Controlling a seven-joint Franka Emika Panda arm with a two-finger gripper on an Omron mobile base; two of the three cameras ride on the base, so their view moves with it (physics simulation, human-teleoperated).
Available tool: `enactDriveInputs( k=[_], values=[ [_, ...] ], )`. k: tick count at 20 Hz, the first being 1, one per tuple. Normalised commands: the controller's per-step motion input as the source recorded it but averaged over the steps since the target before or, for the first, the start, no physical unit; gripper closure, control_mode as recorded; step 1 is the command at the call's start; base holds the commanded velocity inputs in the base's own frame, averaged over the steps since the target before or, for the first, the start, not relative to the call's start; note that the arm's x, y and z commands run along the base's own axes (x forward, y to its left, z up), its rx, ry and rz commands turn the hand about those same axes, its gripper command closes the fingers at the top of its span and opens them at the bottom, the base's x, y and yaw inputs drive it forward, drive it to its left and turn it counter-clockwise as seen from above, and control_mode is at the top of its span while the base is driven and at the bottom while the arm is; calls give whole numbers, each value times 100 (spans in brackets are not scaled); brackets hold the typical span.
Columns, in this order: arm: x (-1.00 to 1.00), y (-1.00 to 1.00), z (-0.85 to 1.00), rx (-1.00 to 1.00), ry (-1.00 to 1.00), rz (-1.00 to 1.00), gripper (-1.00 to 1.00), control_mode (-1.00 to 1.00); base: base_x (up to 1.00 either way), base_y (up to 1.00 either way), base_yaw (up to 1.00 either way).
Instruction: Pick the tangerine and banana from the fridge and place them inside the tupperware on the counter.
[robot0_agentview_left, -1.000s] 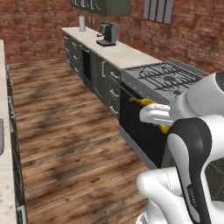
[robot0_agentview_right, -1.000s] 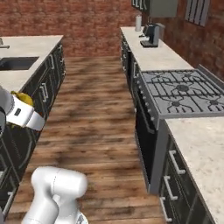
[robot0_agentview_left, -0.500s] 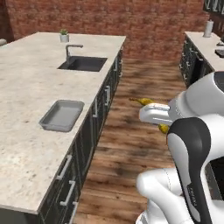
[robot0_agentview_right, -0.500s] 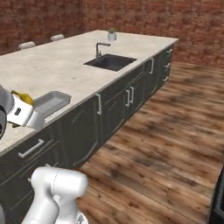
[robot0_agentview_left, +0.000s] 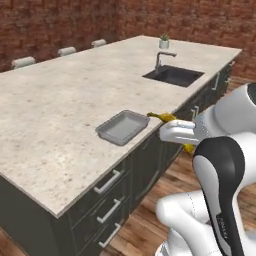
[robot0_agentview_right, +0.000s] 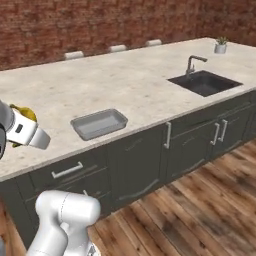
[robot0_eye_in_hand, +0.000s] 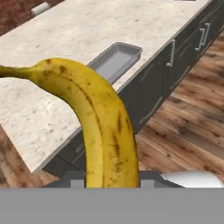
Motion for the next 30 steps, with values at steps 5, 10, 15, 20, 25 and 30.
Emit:
enactDriveInputs(
  k=[5, 10, 15, 20, 25, 30],
  values=[
    [0, 0, 0, 0, 0, 0, 100, 100, 48, -56, 63],
    [0, 0, 0, 0, 0, 0, 100, 100, 45, -57, 60],
    [0, 0, 0, 0, 0, 0, 100, 100, 39, -71, 44],
    [0, 0, 0, 0, 0, 0, 100, 100, 57, -70, 35],
    [0, 0, 0, 0, 0, 0, 100, 100, 73, -52, 48],
    [0, 0, 0, 0, 0, 0, 100, 100, 53, -46, 59]
  ],
)
